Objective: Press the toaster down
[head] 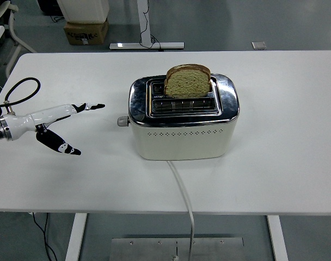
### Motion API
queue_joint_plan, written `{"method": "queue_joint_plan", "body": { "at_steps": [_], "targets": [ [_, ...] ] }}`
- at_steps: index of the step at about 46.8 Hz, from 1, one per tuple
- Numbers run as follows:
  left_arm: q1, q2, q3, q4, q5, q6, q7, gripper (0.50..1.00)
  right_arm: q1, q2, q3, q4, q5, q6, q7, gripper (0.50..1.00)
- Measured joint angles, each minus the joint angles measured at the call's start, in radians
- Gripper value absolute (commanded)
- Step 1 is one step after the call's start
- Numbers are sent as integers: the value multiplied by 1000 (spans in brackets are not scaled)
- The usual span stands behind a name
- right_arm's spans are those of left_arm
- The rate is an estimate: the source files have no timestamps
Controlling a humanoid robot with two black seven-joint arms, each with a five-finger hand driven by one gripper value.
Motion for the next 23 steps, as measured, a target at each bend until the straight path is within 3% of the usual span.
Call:
{"method": "queue_joint_plan", "body": {
  "at_steps": [23],
  "targets": [
    [26,0,2,-77,11,0,0,1000,-1,0,0,0,0,0,0,1000]
  ]
}}
